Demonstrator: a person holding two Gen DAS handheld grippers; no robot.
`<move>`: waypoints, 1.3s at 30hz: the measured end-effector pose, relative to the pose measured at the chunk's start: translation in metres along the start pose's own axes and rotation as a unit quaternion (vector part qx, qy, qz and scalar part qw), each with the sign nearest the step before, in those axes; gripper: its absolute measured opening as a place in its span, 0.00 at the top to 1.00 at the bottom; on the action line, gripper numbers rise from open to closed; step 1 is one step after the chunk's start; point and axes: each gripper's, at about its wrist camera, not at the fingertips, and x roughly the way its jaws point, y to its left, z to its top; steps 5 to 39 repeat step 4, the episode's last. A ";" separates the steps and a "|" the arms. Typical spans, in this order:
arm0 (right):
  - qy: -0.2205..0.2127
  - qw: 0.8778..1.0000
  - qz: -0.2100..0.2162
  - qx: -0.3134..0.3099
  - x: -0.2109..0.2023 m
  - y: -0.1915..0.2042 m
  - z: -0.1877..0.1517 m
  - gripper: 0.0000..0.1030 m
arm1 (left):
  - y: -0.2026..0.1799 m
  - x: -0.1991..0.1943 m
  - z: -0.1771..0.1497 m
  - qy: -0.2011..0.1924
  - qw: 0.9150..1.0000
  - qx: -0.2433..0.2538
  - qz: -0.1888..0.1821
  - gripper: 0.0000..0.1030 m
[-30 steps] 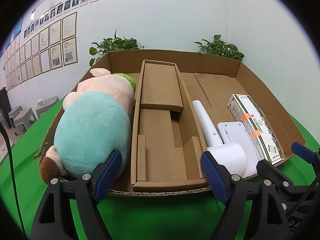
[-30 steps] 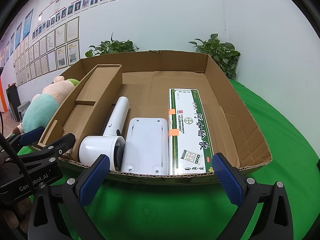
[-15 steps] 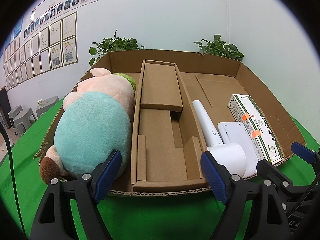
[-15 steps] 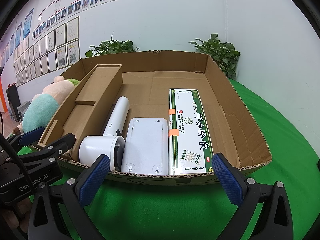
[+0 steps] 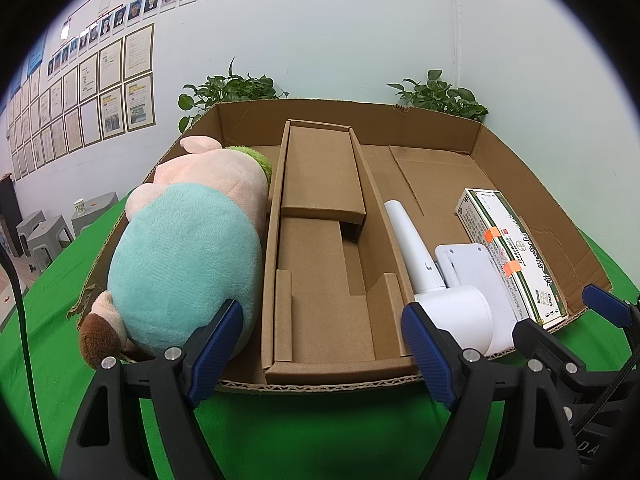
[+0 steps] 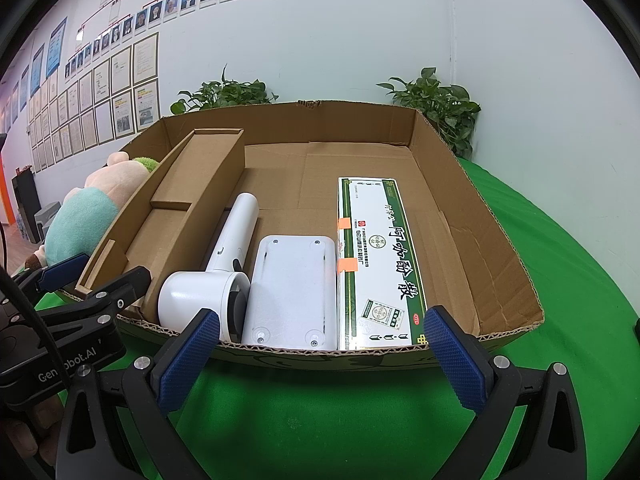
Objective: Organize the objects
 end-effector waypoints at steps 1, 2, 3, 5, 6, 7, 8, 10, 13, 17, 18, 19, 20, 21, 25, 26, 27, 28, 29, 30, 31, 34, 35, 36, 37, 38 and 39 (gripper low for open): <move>0.000 1.000 0.000 0.000 0.000 0.000 0.000 0.00 | 0.000 0.000 0.000 0.000 1.000 0.000 0.000 0.21; 0.000 1.000 0.000 0.000 0.000 0.000 0.000 0.00 | 0.000 0.000 0.000 0.000 1.000 0.001 0.001 0.21; 0.000 1.000 0.000 0.000 0.000 0.000 0.000 0.00 | 0.000 0.000 0.000 0.000 1.000 0.002 0.001 0.21; 0.000 1.000 0.000 0.000 0.000 0.000 0.000 0.00 | 0.000 -0.001 0.000 0.000 1.000 0.002 0.002 0.20; 0.000 1.000 0.000 0.000 0.000 0.000 0.000 0.00 | 0.000 -0.001 0.000 0.000 1.000 0.002 0.002 0.20; 0.000 1.000 0.000 0.000 0.000 0.000 0.000 0.00 | 0.000 -0.001 0.000 0.000 1.000 0.002 0.002 0.20; 0.000 1.000 0.000 0.000 0.000 0.000 0.000 0.00 | 0.000 -0.001 0.000 0.000 1.000 0.002 0.002 0.20; 0.000 1.000 0.000 0.000 0.000 0.000 0.000 0.00 | 0.000 -0.001 0.000 0.000 1.000 0.002 0.002 0.20; 0.000 1.000 0.000 0.000 0.000 0.000 0.000 0.00 | 0.000 -0.001 0.000 0.000 1.000 0.002 0.002 0.20; 0.000 1.000 0.000 0.000 0.000 0.000 0.000 0.00 | 0.000 -0.001 0.000 0.000 1.000 0.002 0.002 0.20; 0.000 1.000 0.000 0.000 0.000 0.000 0.000 0.00 | 0.000 -0.001 0.000 0.000 1.000 0.002 0.002 0.20; 0.000 1.000 0.000 0.000 0.000 0.000 0.000 0.00 | 0.000 -0.001 0.000 0.000 1.000 0.002 0.002 0.20; 0.000 1.000 0.000 0.000 0.000 0.000 0.000 0.00 | 0.000 -0.001 0.000 0.000 1.000 0.002 0.002 0.20; 0.000 1.000 0.000 0.000 0.000 0.000 0.000 0.00 | 0.000 -0.001 0.000 0.000 1.000 0.002 0.002 0.20; 0.000 1.000 0.000 0.000 0.000 0.000 0.000 0.00 | 0.000 -0.001 0.000 0.000 1.000 0.002 0.002 0.20; 0.000 1.000 0.000 0.000 0.000 0.000 0.000 0.00 | 0.000 -0.001 0.000 0.000 1.000 0.002 0.002 0.20; 0.000 1.000 0.000 0.000 0.000 0.000 0.000 0.00 | 0.000 -0.001 0.000 0.000 1.000 0.002 0.002 0.20; 0.000 1.000 0.000 0.000 0.000 0.000 0.000 0.00 | 0.000 -0.001 0.000 0.000 1.000 0.002 0.002 0.20; 0.000 1.000 0.000 0.000 0.000 0.000 0.000 0.00 | 0.000 -0.001 0.000 0.000 1.000 0.002 0.002 0.20; 0.000 1.000 0.000 0.000 0.000 0.000 0.000 0.00 | 0.000 -0.001 0.000 0.000 1.000 0.002 0.002 0.20; 0.000 1.000 0.000 0.000 0.000 0.000 0.000 0.00 | 0.000 -0.001 0.000 0.000 1.000 0.002 0.002 0.20; 0.000 1.000 0.000 0.000 0.000 0.000 0.000 0.00 | 0.000 -0.001 0.000 0.000 1.000 0.002 0.002 0.20; 0.000 1.000 0.000 0.000 0.000 0.000 0.000 0.00 | 0.000 -0.001 0.000 0.000 1.000 0.002 0.002 0.20; 0.000 1.000 0.000 0.000 0.000 0.000 0.000 0.00 | 0.000 -0.001 0.000 0.000 1.000 0.002 0.002 0.20; 0.000 1.000 0.000 0.000 0.000 0.000 0.000 0.00 | 0.000 -0.001 0.000 0.000 1.000 0.002 0.002 0.20; 0.000 1.000 0.000 0.000 0.000 0.000 0.000 0.00 | 0.000 -0.001 0.000 0.000 1.000 0.002 0.002 0.20; 0.000 1.000 0.000 0.000 0.000 0.000 0.000 0.00 | 0.000 -0.001 0.000 0.000 1.000 0.002 0.002 0.20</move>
